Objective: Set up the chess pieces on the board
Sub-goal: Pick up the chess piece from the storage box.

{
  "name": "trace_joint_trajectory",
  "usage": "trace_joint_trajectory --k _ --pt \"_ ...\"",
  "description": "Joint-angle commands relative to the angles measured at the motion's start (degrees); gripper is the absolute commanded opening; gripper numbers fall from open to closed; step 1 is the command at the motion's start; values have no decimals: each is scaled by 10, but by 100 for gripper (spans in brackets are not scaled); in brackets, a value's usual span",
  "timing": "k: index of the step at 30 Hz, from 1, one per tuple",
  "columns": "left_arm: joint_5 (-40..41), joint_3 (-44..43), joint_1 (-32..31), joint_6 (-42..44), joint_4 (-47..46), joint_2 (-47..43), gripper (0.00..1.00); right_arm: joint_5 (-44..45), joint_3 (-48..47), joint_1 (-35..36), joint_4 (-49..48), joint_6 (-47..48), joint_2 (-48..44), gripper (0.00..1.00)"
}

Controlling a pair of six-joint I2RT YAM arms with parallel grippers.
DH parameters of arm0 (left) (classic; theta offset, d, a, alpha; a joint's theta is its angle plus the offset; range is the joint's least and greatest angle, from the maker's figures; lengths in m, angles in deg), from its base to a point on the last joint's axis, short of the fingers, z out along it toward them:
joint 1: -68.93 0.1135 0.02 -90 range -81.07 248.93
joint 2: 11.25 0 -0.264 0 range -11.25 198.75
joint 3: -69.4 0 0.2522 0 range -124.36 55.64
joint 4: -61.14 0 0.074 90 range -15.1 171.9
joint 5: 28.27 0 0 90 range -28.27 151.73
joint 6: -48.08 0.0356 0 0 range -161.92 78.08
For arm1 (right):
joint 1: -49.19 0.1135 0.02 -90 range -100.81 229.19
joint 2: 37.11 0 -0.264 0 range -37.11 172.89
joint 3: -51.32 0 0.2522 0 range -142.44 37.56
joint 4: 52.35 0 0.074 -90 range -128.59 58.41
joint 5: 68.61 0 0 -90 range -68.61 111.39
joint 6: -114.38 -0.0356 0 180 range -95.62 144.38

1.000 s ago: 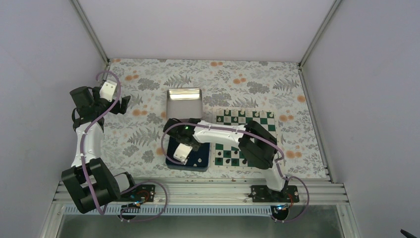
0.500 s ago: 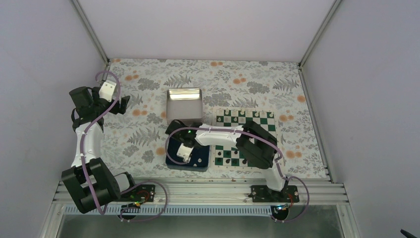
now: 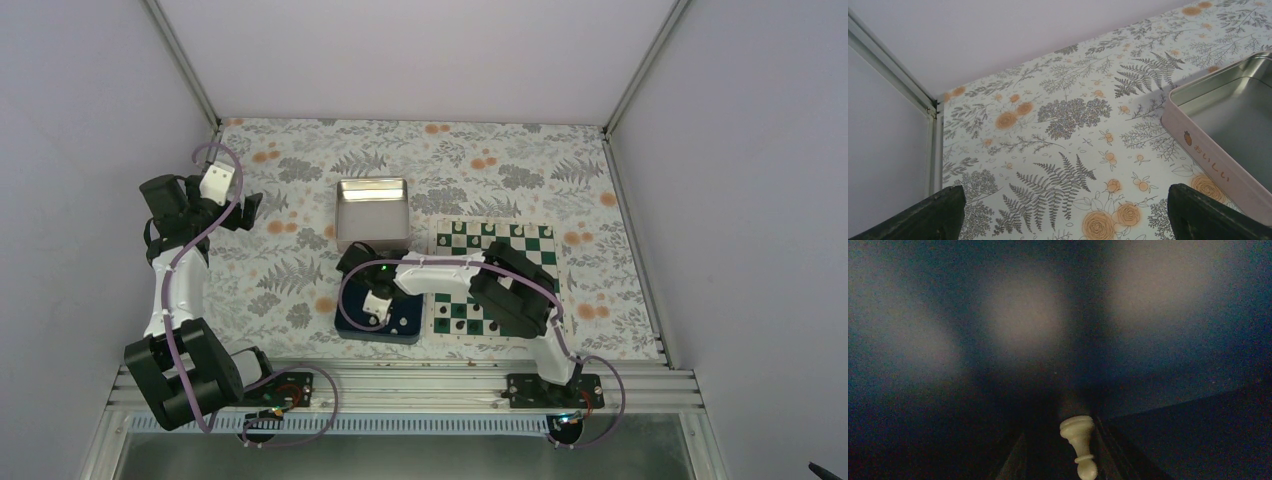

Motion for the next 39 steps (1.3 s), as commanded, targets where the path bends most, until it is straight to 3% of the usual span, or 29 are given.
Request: trace_joint_trajectory --k 1,5,11,21,39 --pt "-18 1 4 -3 0 3 100 29 9 -7 -25 31 13 36" --pt "-18 2 4 -3 -1 2 100 37 10 -7 -34 36 21 36" --pt "-18 2 4 -3 -1 2 100 45 8 -8 -41 38 29 17" --pt "-19 2 6 -3 -1 1 100 37 -13 -8 -16 20 24 4" --pt "-26 -2 7 -4 6 -2 100 -122 -259 -28 340 -193 -21 4"
